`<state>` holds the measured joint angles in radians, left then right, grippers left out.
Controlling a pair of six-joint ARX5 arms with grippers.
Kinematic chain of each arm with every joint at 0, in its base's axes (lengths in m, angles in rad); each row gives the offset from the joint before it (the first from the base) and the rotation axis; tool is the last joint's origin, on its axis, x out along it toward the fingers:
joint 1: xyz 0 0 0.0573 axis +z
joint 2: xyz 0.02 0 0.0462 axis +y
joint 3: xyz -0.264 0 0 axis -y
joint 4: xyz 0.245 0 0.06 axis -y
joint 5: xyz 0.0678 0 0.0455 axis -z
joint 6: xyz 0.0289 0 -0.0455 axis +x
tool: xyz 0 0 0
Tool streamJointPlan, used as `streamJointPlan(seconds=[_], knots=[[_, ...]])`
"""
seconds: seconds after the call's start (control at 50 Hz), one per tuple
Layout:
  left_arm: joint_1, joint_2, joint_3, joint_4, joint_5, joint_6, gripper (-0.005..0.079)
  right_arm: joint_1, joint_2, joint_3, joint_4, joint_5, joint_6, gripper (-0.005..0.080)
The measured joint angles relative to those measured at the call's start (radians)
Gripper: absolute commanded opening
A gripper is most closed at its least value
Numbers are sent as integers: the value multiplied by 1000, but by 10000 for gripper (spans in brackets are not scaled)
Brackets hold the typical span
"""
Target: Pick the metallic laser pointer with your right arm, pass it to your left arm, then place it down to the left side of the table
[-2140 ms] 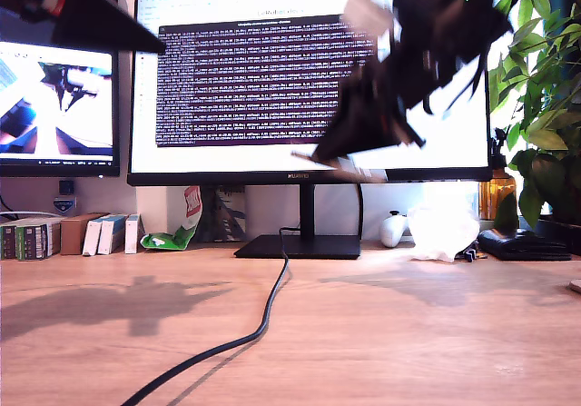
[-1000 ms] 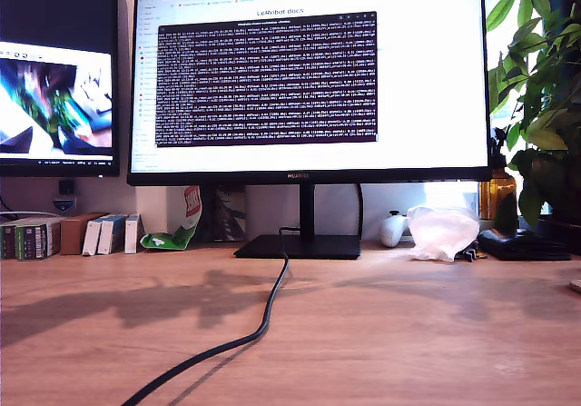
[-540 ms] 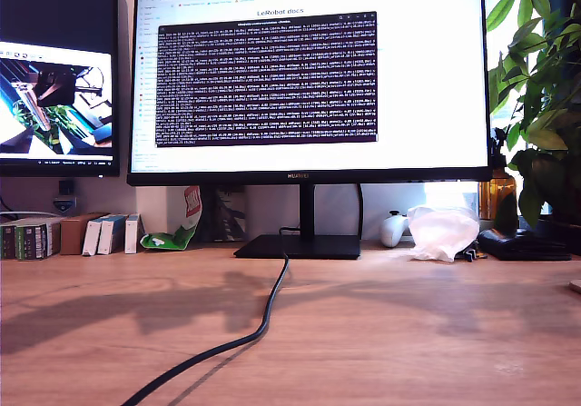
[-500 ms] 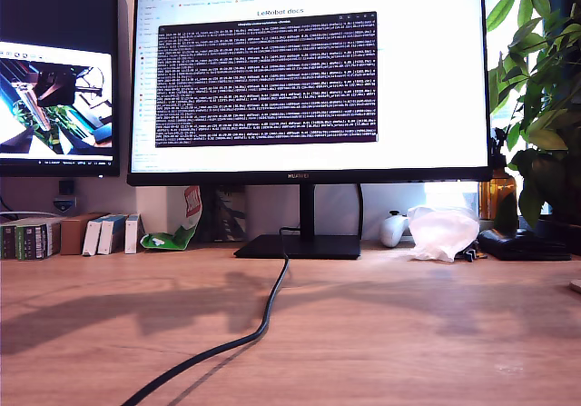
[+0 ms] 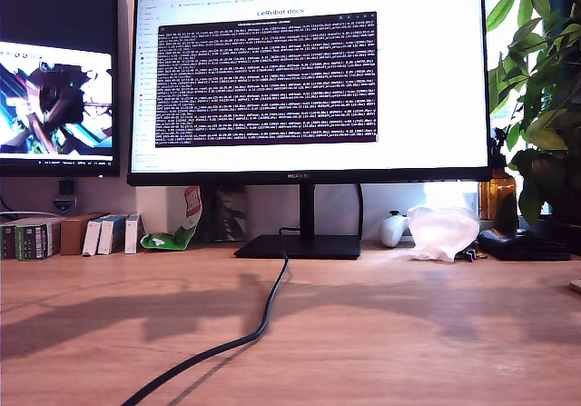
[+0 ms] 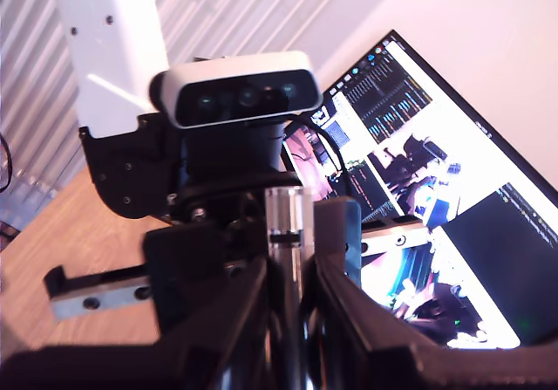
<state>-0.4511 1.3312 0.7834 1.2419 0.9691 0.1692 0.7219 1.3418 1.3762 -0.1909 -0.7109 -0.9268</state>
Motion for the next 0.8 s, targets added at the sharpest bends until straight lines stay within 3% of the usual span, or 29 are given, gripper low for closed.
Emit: streamJointPlan(seconds=[0.12, 0.38, 0.66, 0.8], knots=[[0, 0, 0, -7, -1, -3, -22, 0, 0, 0, -4, -2, -5, 27], [0, 0, 0, -3, -3, 3, -22, 6, 0, 0, -3, 3, 5, 257], [-3, 0, 0, -3, -23, 18, -22, 7, 0, 0, 12, 34, 10, 286], [36, 0, 0, -8, -28, 19, -22, 0, 0, 0, 9, 46, 10, 286]])
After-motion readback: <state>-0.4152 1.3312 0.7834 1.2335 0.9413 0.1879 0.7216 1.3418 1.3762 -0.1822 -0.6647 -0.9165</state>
